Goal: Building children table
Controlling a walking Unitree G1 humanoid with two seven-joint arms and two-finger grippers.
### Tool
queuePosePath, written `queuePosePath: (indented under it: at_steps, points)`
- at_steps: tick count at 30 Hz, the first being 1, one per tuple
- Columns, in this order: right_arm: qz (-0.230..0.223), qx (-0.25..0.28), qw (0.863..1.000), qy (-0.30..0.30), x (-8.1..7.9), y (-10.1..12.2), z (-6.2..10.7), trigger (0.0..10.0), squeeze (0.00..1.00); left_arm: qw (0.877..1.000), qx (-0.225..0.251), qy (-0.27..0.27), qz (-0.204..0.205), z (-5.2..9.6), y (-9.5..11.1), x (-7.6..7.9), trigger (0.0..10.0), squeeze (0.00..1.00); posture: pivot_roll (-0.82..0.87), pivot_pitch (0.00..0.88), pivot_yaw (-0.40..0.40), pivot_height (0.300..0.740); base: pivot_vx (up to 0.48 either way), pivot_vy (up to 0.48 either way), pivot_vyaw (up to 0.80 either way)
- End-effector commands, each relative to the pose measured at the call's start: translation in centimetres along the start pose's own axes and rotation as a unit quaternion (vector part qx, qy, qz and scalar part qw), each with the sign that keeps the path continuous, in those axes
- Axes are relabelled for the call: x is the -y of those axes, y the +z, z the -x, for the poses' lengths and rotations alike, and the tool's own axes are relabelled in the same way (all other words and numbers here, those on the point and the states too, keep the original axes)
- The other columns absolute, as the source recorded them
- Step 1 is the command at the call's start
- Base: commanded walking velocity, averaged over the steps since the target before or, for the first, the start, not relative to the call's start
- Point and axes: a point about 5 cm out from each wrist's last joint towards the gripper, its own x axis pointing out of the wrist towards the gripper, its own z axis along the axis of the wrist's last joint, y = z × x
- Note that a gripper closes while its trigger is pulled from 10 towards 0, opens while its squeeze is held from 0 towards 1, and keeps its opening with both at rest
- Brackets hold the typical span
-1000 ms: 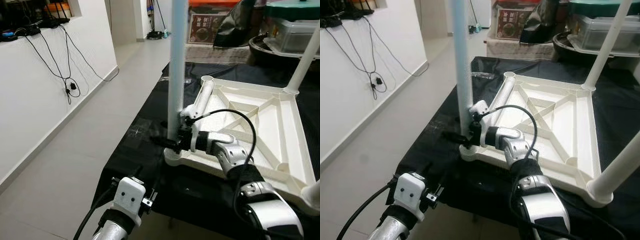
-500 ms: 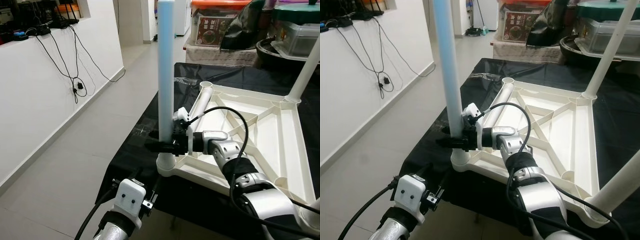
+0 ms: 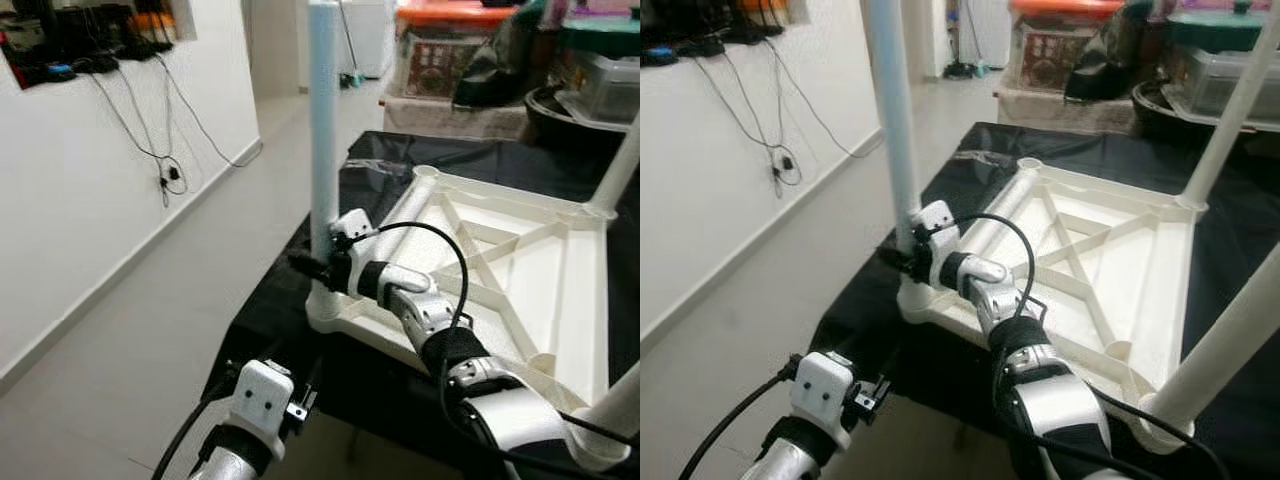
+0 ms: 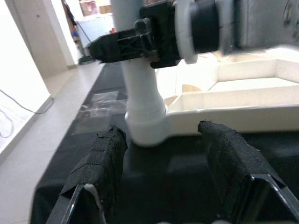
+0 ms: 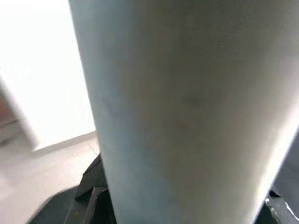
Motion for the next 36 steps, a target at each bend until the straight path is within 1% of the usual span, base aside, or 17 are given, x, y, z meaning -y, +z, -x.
queuePosePath:
  at_steps: [1,2,3,4,5,6,16,17,18,19,21,22,25,26,31,33,36]
  points:
    - [-0.004,-0.019,0.998,-0.057,1.6,-0.7,0.8,0.0,0.0,1.0,-0.004,0.0,-0.001,0.1,-0.2,0.0,10.0,0.0,0.0,0.0,0.011,0.74,0.0,0.0,0.0]
    - [-0.012,-0.013,0.983,-0.181,3.0,-1.1,1.7,0.0,0.0,1.0,-0.004,-0.001,-0.001,0.1,-0.2,-0.1,10.0,0.0,-0.01,0.0,0.018,0.74,0.0,0.0,0.0]
    - [-0.012,-0.013,0.983,-0.181,3.0,-1.1,1.7,0.0,0.0,1.0,-0.004,-0.001,-0.001,0.1,-0.2,-0.1,10.0,0.0,-0.01,0.0,0.018,0.74,0.0,0.0,0.0]
    - [-0.056,-0.005,0.955,-0.292,2.9,-1.8,2.8,0.0,0.0,1.0,-0.005,-0.002,-0.002,0.0,-0.3,-0.1,10.0,0.0,0.0,0.0,0.013,0.74,0.0,0.0,0.0]
    - [-0.056,-0.005,0.955,-0.292,2.9,-1.8,2.8,0.0,0.0,1.0,-0.005,-0.002,-0.002,0.0,-0.3,-0.1,10.0,0.0,0.0,0.0,0.013,0.74,0.0,0.0,0.0]
    - [-0.108,-0.006,0.922,-0.371,1.2,-3.0,4.1,0.0,0.0,1.0,-0.004,-0.002,-0.003,-0.1,-0.3,-0.2,10.0,0.0,0.0,0.0,0.007,0.74,0.0,0.0,0.0]
    - [-0.118,-0.004,0.918,-0.378,0.0,-3.3,4.0,0.0,0.0,1.0,-0.003,0.0,-0.003,-0.1,-0.2,-0.2,10.0,0.0,0.0,0.0,0.007,0.74,0.0,0.0,0.0]
    - [-0.113,-0.001,0.919,-0.377,0.1,-3.2,3.8,4.9,0.0,1.0,-0.003,0.0,-0.002,-0.1,-0.2,-0.2,10.0,0.0,-0.01,0.0,0.008,0.74,0.0,0.0,0.0]
    - [-0.113,-0.001,0.919,-0.377,0.1,-3.2,3.8,4.9,0.0,1.0,-0.003,0.0,-0.002,-0.1,-0.2,-0.2,10.0,0.0,-0.01,0.0,0.008,0.74,0.0,0.0,0.0]
    - [-0.114,0.008,0.925,-0.362,0.3,-3.0,3.5,10.0,0.0,1.0,-0.003,0.0,-0.002,-0.2,-0.2,-0.1,10.0,0.0,-0.01,0.0,0.008,0.74,0.0,0.0,0.0]
    - [-0.114,0.008,0.925,-0.362,0.3,-3.0,3.5,10.0,0.0,1.0,-0.003,0.0,-0.002,-0.2,-0.2,-0.1,10.0,0.0,-0.01,0.0,0.008,0.74,0.0,0.0,0.0]
    - [-0.108,0.022,0.932,-0.347,0.4,-2.8,3.3,10.0,1.0,1.0,-0.004,0.0,-0.002,-0.2,-0.2,-0.1,10.0,0.0,-0.01,0.0,0.008,0.74,0.0,0.0,0.0]
    - [-0.105,0.04,0.932,-0.343,0.7,-2.2,3.2,10.0,1.0,1.0,-0.004,0.0,-0.002,-0.2,-0.3,-0.1,10.0,0.0,-0.01,0.0,0.008,0.74,0.0,0.0,0.0]
    - [-0.103,0.051,0.936,-0.334,0.7,-1.6,3.2,10.0,0.0,1.0,-0.004,0.0,-0.002,-0.2,-0.2,-0.2,10.0,0.0,-0.01,0.0,0.011,0.74,0.0,0.0,0.0]
    - [-0.117,0.076,0.949,-0.284,0.6,-0.3,2.8,10.0,0.0,1.0,-0.003,0.0,-0.002,-0.2,-0.2,-0.2,10.0,0.0,-0.01,0.0,0.011,0.74,0.0,0.0,0.0]
    - [-0.125,0.089,0.977,-0.149,0.7,1.0,1.9,10.0,0.0,1.0,-0.003,0.0,-0.001,-0.3,-0.2,-0.1,10.0,0.0,-0.05,0.0,-0.007,0.74,0.0,0.0,0.0]
    - [-0.119,0.085,0.985,-0.089,0.9,1.3,1.6,10.0,0.0,1.0,-0.002,0.001,0.0,-0.4,-0.2,0.0,10.0,0.0,-0.06,0.004,0.005,0.74,0.0,0.0,0.0]
